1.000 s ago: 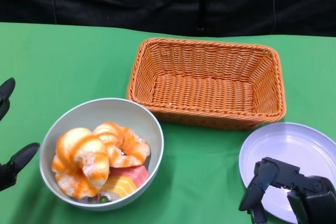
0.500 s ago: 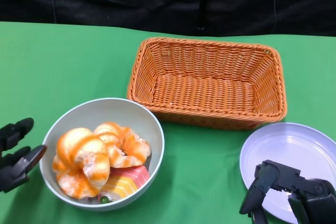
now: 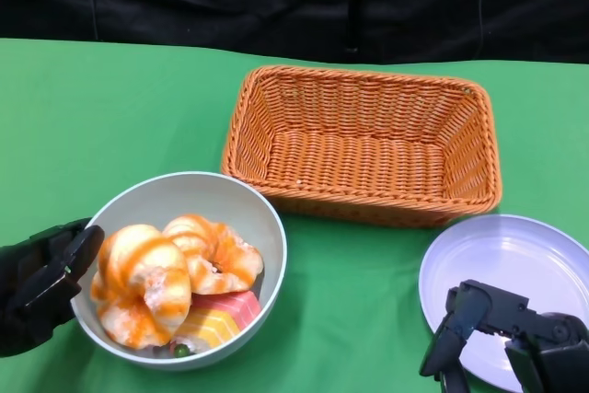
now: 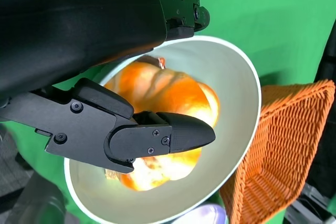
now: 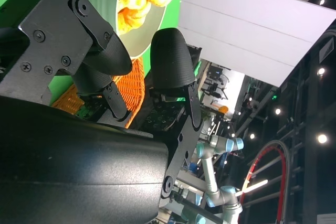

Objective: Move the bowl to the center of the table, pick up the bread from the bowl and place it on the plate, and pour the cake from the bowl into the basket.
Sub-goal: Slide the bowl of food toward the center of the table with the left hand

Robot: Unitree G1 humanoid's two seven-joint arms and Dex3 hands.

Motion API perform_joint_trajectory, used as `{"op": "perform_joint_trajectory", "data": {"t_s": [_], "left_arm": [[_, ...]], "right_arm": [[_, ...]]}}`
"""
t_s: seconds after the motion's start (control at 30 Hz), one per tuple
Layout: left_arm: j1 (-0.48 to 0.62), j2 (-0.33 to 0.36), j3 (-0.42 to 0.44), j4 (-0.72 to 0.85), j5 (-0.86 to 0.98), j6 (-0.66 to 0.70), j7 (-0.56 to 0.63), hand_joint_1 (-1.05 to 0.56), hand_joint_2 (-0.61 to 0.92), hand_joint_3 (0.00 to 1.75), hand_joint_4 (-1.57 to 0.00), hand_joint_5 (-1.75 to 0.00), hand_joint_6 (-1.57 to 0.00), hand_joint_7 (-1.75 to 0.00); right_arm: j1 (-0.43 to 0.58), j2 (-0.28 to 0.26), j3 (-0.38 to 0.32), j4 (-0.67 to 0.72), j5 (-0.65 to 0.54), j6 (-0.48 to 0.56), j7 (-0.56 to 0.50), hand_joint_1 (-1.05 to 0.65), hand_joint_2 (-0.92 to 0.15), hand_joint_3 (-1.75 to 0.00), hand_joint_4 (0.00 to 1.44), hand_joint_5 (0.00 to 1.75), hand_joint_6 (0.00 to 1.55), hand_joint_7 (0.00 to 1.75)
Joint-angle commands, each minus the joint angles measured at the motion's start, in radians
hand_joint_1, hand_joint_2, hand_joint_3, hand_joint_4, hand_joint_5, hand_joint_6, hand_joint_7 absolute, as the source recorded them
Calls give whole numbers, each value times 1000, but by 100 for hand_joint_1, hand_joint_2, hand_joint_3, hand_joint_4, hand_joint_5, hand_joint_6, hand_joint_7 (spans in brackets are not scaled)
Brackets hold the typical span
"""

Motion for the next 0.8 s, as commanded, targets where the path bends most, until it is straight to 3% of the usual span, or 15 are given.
{"op": "perform_joint_trajectory", "data": {"t_s": [0.03,0.37,0.6,0.7,0.8], "left_arm": [[14,-18,14,-54,-35,36,14,-71,92,49,0,0,0,0],[48,-45,-25,-162,-63,104,21,-73,92,49,0,0,0,0],[44,-46,-88,-198,-58,116,25,-74,92,51,0,0,0,0],[37,-61,-109,-221,-55,134,47,-73,92,52,0,0,0,0],[26,-79,-129,-226,-54,142,61,-72,92,53,0,0,0,0]], "right_arm": [[11,-6,2,-23,8,12,1,7,-23,-166,91,168,86,140],[-4,-6,-2,-15,-40,-17,-17,9,-19,-171,90,168,85,139],[-8,-28,5,-58,-131,5,-2,-1,-22,-148,63,134,58,107],[-4,-52,11,-117,-184,64,24,-11,-35,-121,42,121,31,99],[-7,-79,13,-178,-232,163,59,-29,-59,-73,24,115,14,87]]}}
